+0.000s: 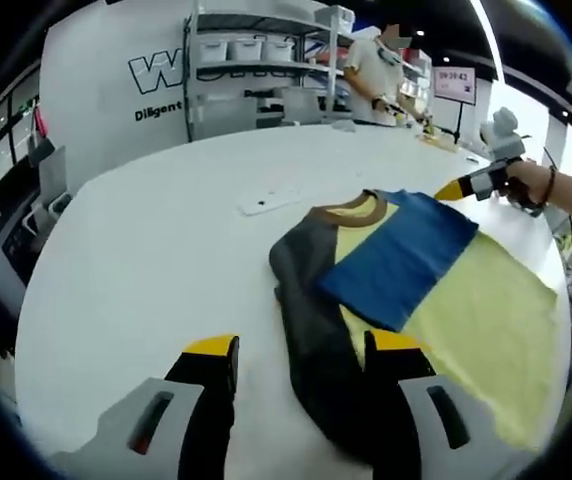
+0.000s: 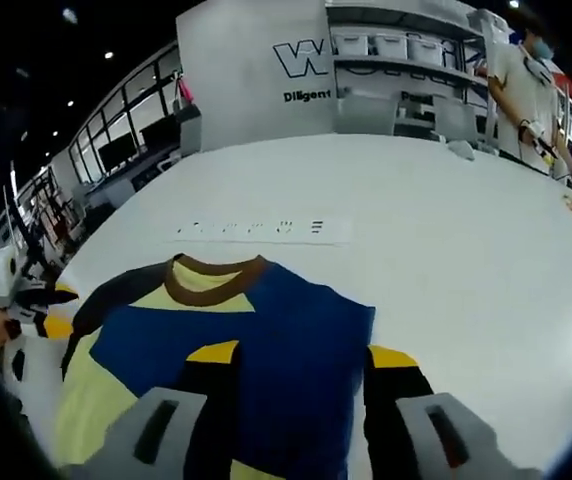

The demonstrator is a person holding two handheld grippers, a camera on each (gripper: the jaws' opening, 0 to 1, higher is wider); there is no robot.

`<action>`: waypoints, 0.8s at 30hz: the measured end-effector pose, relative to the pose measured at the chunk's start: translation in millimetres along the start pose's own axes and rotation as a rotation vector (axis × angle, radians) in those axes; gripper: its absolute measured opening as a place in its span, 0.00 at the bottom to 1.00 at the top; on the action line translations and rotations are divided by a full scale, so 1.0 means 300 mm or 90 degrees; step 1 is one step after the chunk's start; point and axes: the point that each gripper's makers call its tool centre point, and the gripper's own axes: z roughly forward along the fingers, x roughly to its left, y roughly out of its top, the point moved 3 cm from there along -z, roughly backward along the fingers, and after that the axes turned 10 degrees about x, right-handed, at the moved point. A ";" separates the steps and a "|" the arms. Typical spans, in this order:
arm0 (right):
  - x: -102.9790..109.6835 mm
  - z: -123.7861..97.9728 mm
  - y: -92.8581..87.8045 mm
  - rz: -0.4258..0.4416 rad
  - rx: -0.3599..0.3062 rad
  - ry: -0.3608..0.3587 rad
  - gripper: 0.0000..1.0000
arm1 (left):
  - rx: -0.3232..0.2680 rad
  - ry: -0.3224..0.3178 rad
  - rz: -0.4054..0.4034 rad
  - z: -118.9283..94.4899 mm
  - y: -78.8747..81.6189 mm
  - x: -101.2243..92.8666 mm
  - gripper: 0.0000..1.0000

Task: Fold the garment on the visible template until the final outline fits inside the template.

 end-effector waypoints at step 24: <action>0.173 -0.112 -0.240 -0.101 0.053 0.074 0.75 | 0.037 -0.070 -0.019 -0.178 -0.238 -0.178 0.67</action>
